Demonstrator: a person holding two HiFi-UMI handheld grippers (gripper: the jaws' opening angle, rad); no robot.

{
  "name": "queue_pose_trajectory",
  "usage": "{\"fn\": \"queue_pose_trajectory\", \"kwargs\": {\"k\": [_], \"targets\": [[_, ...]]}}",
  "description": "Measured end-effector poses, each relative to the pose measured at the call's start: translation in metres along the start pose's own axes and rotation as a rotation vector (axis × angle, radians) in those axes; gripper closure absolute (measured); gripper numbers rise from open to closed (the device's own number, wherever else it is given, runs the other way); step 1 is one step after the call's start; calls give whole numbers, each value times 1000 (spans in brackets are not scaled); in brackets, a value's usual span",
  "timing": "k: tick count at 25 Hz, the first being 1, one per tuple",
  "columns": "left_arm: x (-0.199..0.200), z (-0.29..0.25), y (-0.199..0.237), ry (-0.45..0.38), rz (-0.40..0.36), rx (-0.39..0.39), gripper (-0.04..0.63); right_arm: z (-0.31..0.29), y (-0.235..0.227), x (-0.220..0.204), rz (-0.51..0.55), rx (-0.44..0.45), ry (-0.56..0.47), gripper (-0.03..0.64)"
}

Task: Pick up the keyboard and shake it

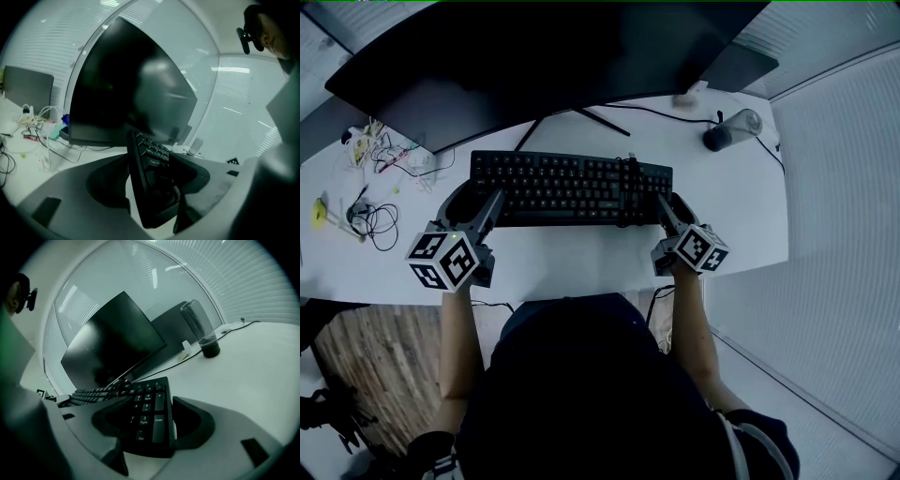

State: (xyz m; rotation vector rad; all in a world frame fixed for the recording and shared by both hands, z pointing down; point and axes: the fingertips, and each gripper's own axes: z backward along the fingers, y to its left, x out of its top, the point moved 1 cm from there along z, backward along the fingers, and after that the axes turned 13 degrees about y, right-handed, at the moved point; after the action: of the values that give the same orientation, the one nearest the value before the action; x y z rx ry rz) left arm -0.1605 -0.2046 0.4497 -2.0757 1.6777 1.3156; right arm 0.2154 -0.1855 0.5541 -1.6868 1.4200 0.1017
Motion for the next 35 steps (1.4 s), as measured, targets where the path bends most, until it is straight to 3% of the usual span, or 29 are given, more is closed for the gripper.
{"fn": "queue_pose_trajectory", "kwargs": {"k": [11, 19, 25, 29, 33, 35], "targets": [[-76, -61, 34, 85, 231, -74, 321, -16, -24, 6, 167, -130, 112, 333], [-111, -77, 64, 151, 312, -24, 321, -55, -28, -2, 223, -130, 208, 333], [-123, -83, 72, 214, 297, 21, 321, -73, -29, -4, 283, -129, 242, 333], [-125, -84, 72, 248, 245, 64, 321, -74, -29, -5, 317, -141, 247, 333], [-119, -82, 73, 284, 143, 153, 296, -70, -25, -3, 380, -244, 242, 333], [-116, -78, 74, 288, 129, 184, 262, -65, -16, -1, 428, -290, 238, 333]]}}
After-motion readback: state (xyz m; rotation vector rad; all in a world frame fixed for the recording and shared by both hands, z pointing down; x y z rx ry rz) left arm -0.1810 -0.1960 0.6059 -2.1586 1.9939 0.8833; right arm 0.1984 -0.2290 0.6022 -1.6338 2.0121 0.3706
